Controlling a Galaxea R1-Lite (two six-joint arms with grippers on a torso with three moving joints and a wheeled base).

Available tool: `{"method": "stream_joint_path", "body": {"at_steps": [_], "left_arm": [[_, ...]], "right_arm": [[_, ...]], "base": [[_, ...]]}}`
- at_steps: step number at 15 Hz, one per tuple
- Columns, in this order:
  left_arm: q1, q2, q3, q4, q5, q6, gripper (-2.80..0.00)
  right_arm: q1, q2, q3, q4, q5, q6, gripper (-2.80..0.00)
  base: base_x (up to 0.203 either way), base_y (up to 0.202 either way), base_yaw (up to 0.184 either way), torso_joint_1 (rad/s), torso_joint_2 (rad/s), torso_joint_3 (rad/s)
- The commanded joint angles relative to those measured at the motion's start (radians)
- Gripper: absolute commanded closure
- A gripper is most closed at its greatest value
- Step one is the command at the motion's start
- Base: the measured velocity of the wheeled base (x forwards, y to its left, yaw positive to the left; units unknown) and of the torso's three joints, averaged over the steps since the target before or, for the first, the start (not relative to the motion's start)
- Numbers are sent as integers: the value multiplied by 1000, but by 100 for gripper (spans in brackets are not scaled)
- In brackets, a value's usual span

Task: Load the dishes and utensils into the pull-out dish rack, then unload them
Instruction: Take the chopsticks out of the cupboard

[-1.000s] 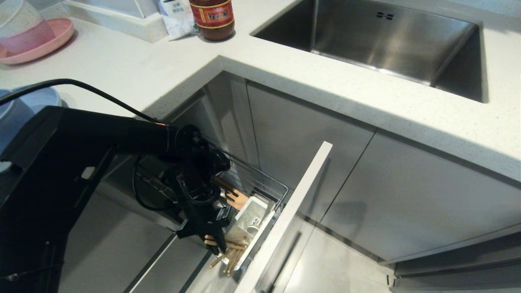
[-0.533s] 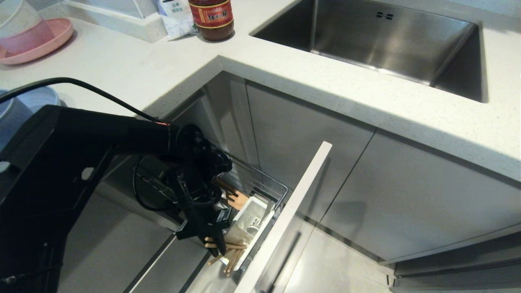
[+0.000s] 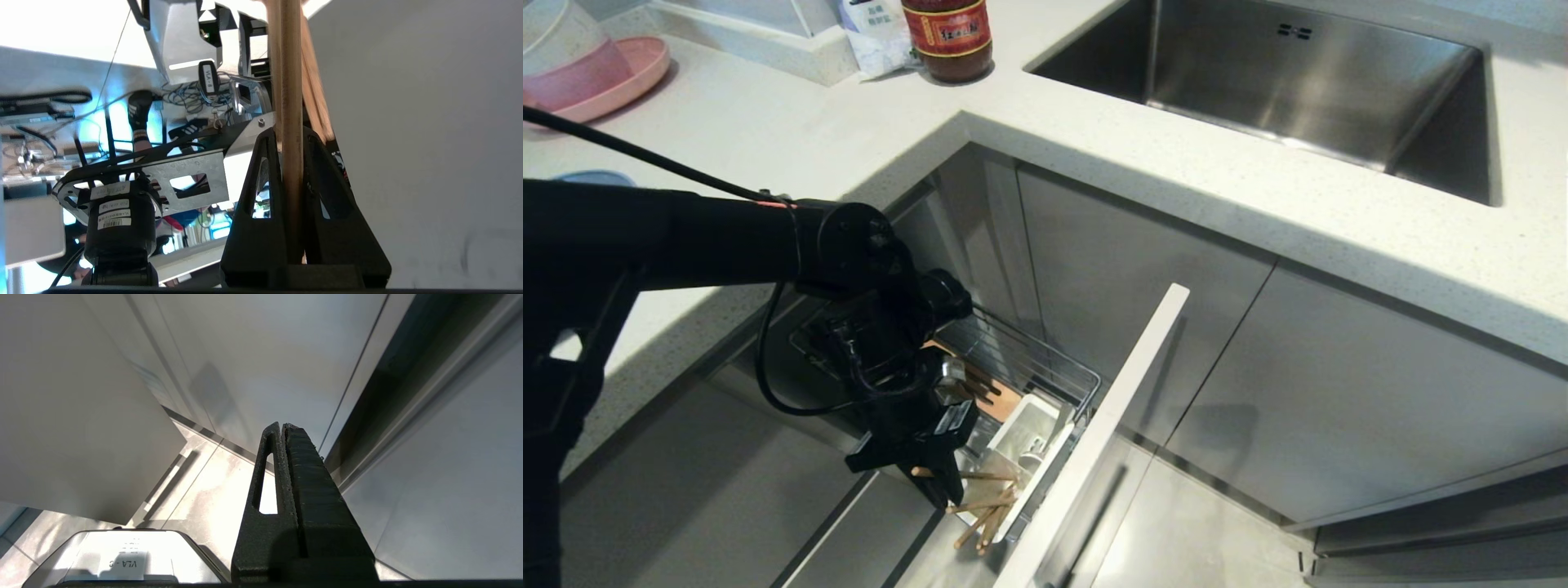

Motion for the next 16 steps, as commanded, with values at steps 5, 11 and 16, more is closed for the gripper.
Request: {"method": "stream_joint_path", "body": {"at_steps": [5,11,16], "left_arm": [[-25,-122,10,35,-3,-1,0],[-77,-258,7,108,2,2,0],[-104,-376,-9,172,25,10,0]], "right_arm": [[0,-4,2,0,0,0,0],[0,-4,2,0,0,0,0],[1,-3,2,0,0,0,0]], "base": [[0,0,0,0,0,0],[0,0,0,0,0,0],[0,0,0,0,0,0]]}}
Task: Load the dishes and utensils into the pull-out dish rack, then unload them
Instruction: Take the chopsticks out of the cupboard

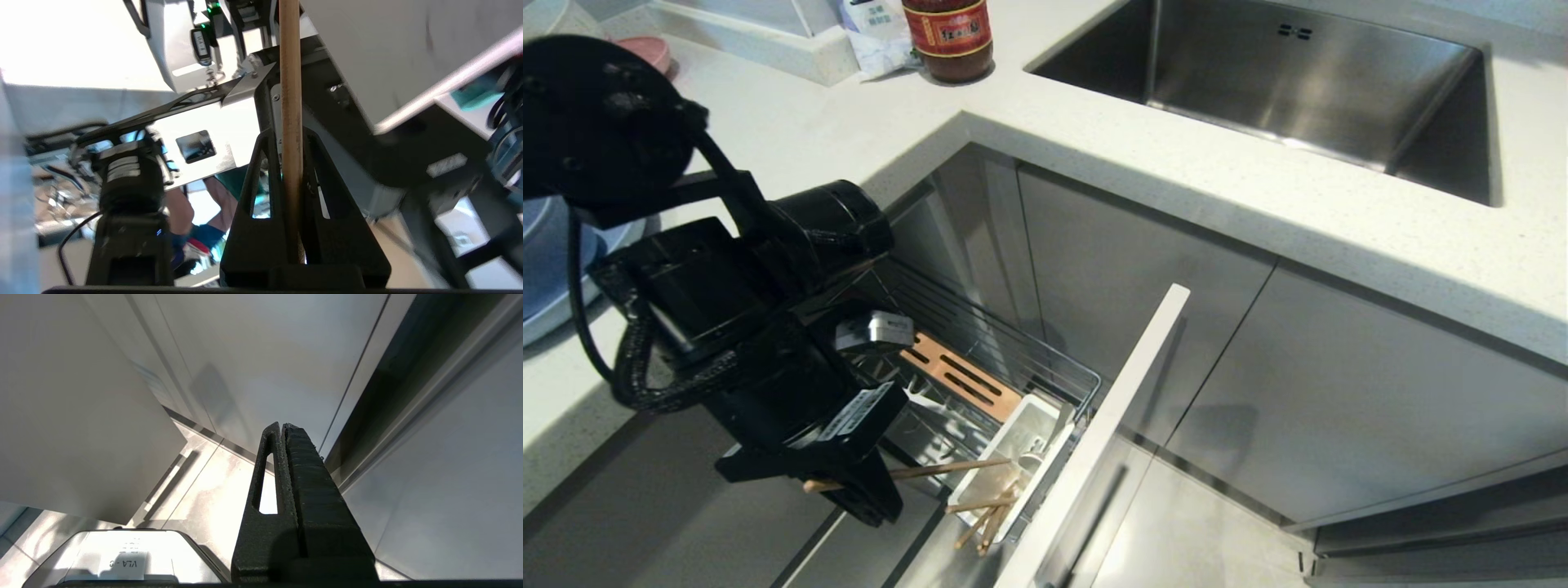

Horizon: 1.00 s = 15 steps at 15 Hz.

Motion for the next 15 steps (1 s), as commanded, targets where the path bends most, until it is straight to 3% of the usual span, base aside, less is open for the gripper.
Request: {"method": "stream_joint_path", "body": {"at_steps": [1,7,15], "left_arm": [[-16,-90,-9,27,10,7,0],[-63,-258,-82,41,28,-3,0],[-51,-484,-184,-16,28,-18,0]], "right_arm": [[0,-3,2,0,0,0,0],[1,-4,2,0,0,0,0],[0,-4,2,0,0,0,0]], "base": [[0,0,0,0,0,0],[0,0,0,0,0,0],[0,0,0,0,0,0]]}}
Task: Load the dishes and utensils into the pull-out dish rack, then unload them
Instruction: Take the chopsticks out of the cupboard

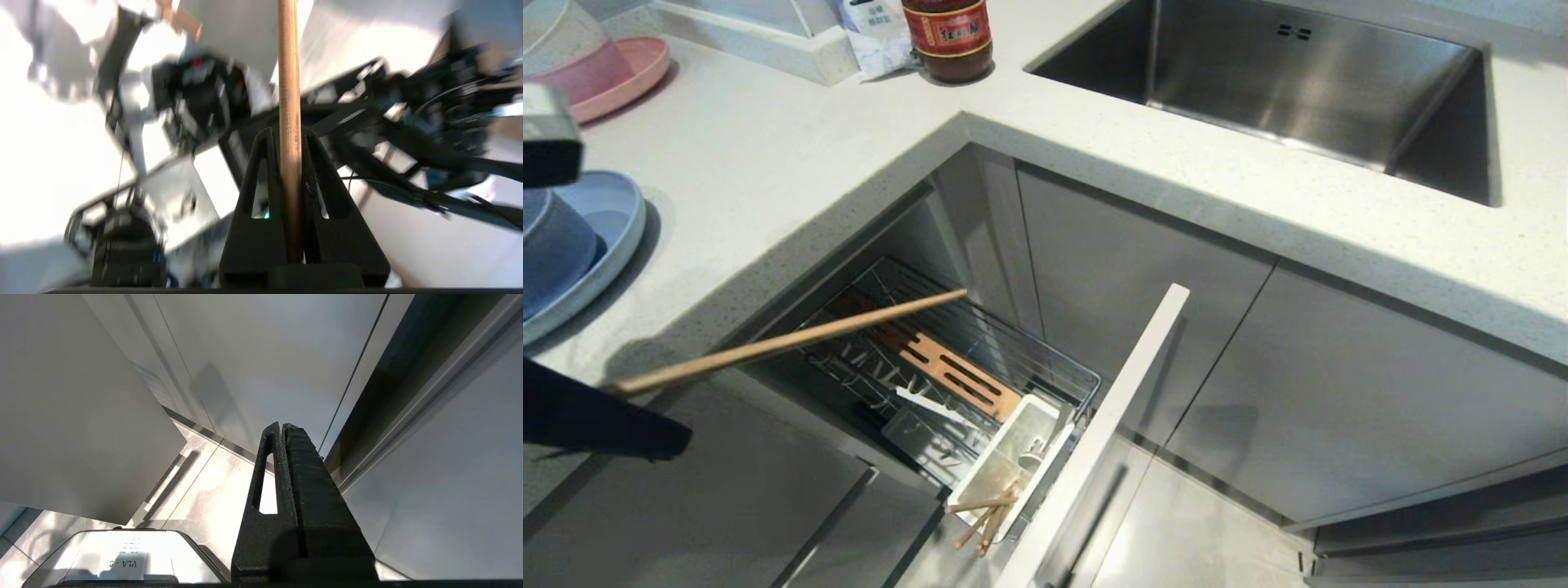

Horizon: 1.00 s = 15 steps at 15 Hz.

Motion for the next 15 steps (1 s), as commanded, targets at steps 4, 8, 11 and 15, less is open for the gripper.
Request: {"method": "stream_joint_path", "body": {"at_steps": [4,8,11,15], "left_arm": [[127,-162,-14,-140,-3,-4,0],[307,-223,-15,-228,-4,1,0],[539,-255,-15,-279,-1,10,0],[907,-318,-14,-294,24,84,0]], "right_arm": [[0,-4,2,0,0,0,0],[0,-4,2,0,0,0,0],[0,-4,2,0,0,0,0],[-1,-4,2,0,0,0,0]], "base": [[0,0,0,0,0,0],[0,0,0,0,0,0],[0,0,0,0,0,0],[0,0,0,0,0,0]]}}
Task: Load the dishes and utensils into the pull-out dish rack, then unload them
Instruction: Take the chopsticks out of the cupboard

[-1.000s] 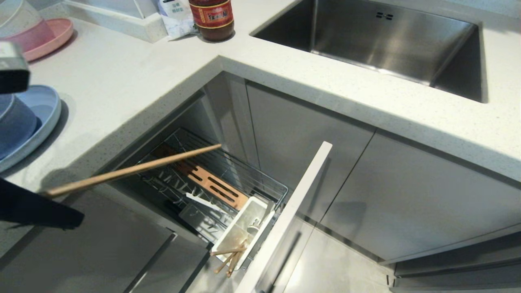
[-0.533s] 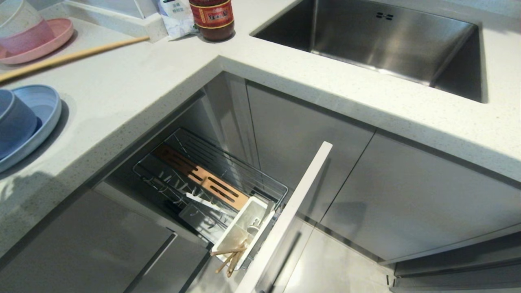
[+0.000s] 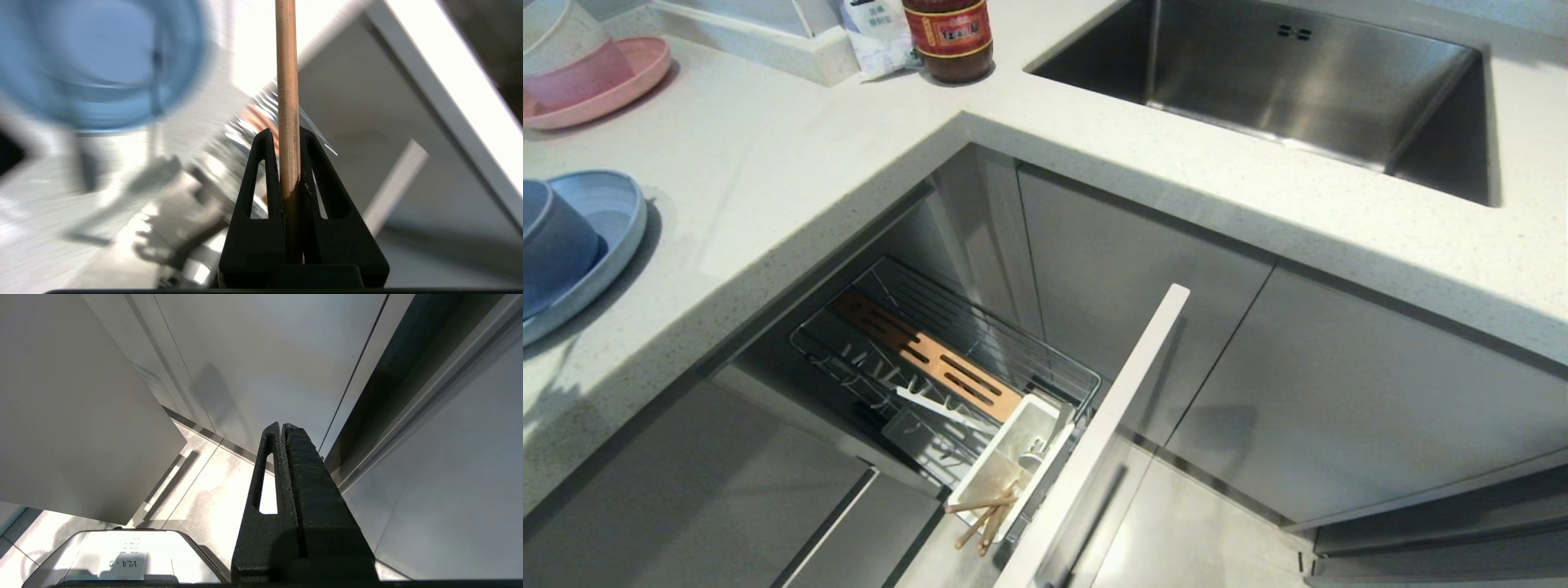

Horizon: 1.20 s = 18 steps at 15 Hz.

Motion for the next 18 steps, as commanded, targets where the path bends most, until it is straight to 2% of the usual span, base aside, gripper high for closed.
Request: {"method": "stream_joint_path", "body": {"at_steps": [1,4,7,9,11,13,15,18], "left_arm": [[197,-50,11,6,46,22,0],[360,-78,146,1,191,63,0],[437,-86,279,-43,290,68,0],[450,-88,356,-69,337,56,0],[453,-87,411,-92,346,26,0],[454,-88,507,-196,349,18,0],[455,-89,599,-307,379,5,0],[448,-89,684,-374,386,-2,0]], "right_arm": [[-1,-4,2,0,0,0,0],[1,-4,2,0,0,0,0],[-1,-3,2,0,0,0,0],[-1,-4,2,0,0,0,0],[0,-3,2,0,0,0,0],[0,-4,2,0,0,0,0],[0,-4,2,0,0,0,0],[1,-4,2,0,0,0,0]], "base": [[0,0,0,0,0,0],[0,0,0,0,0,0],[0,0,0,0,0,0],[0,0,0,0,0,0],[0,0,0,0,0,0],[0,0,0,0,0,0],[0,0,0,0,0,0],[0,0,0,0,0,0]]}}
